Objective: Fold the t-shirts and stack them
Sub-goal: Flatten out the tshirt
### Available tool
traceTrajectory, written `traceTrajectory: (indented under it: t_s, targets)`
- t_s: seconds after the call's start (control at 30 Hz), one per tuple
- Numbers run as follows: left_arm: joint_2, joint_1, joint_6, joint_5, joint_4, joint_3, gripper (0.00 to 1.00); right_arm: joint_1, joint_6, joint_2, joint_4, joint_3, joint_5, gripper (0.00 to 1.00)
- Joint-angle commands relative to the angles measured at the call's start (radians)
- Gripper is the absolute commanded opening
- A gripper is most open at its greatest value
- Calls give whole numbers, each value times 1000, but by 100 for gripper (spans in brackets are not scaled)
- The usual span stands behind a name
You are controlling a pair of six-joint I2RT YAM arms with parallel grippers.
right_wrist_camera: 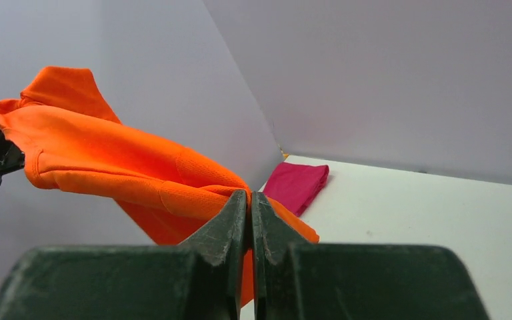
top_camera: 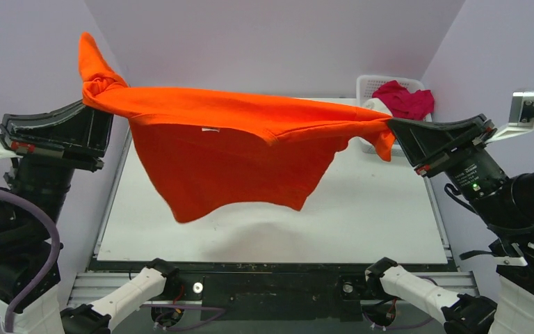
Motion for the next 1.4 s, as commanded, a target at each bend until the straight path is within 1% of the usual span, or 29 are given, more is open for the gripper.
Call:
traceTrajectory:
  t_s: [0.0, 0.07, 0.1, 0.2, 0.3, 0.33, 0.4, 0.53, 0.57, 0.63, 0.67, 0.7, 0.73, 0.8, 0.9, 0.93, 0.97, 1.0, 1.03, 1.07, 1.1, 1.13, 1.17, 1.2, 1.23, 1.27, 1.3, 1.33, 1.37]
  targets:
    - [70, 5, 22, 20, -15, 31, 0, 3, -27, 38, -14, 6, 37, 0]
    - [104, 5, 25, 0, -8, 19, 0, 3, -52, 55, -18, -9, 104, 0]
    - [115, 5, 28, -44, -3, 4, 0, 2, -60, 73, -21, -14, 128, 0]
    - [193, 5, 40, -150, 20, -27, 0, -16, -103, 126, -21, -32, 272, 0]
    - [292, 9, 69, -283, 24, -21, 0, -97, -75, 223, -18, -33, 283, 0]
    - [349, 26, 75, -293, 24, -14, 0, -136, -74, 243, -14, -30, 274, 0]
    - [443, 76, 55, -275, 21, 20, 0, -179, -83, 303, 9, -16, 272, 0]
    - [641, 189, -22, -100, 28, 169, 0, -273, -77, 442, 68, 69, 231, 0]
    - [700, 198, -26, -61, 41, 194, 0, -305, -69, 460, 90, 113, 204, 0]
    - [790, 207, -29, -27, 40, 309, 0, -351, -44, 518, 122, 187, 146, 0]
    - [818, 207, -28, 0, 34, 404, 0, -365, -37, 551, 144, 213, 122, 0]
    - [876, 207, -29, 14, 17, 451, 0, -388, -25, 566, 154, 256, 89, 0]
    - [904, 208, -31, 42, 9, 540, 0, -397, -17, 590, 170, 276, 76, 0]
    - [966, 208, -38, 70, -5, 638, 0, -419, -15, 608, 189, 315, 37, 0]
    - [993, 207, -39, 107, 36, 639, 0, -435, -37, 600, 204, 281, -30, 0]
    - [987, 207, -37, 123, 69, 587, 0, -436, -64, 588, 205, 236, -43, 0]
    - [958, 208, -30, 127, 93, 495, 0, -436, -78, 569, 204, 210, -71, 0]
    - [939, 208, -24, 140, 150, 440, 0, -436, -111, 557, 196, 145, -81, 0]
    - [888, 207, -15, 145, 188, 293, 0, -434, -127, 531, 189, 110, -99, 0]
    - [823, 207, -12, 154, 285, 200, 0, -431, -163, 514, 176, 22, -106, 0]
    - [790, 206, -9, 170, 345, -3, 0, -429, -176, 472, 172, -34, -101, 0]
    - [718, 205, -7, 176, 488, -106, 0, -422, -196, 448, 174, -147, -87, 0]
    - [685, 204, -10, 178, 554, -313, 2, -416, -205, 398, 189, -214, -80, 0]
    - [617, 200, -15, 171, 674, -413, 4, -393, -227, 374, 194, -333, -52, 0]
    - [586, 198, -29, 149, 727, -616, 5, -374, -256, 330, 196, -394, -35, 0]
    - [530, 187, -38, 138, 836, -708, 7, -333, -274, 310, 196, -509, 2, 0]
    - [508, 179, -55, 106, 888, -890, 12, -305, -296, 274, 195, -563, 24, 0]
    - [469, 153, -60, 78, 970, -1049, 18, -250, -300, 260, 193, -668, 66, 0]
    - [442, 118, -63, 3, 1009, -1109, 30, -203, -297, 241, 190, -756, 96, 0]
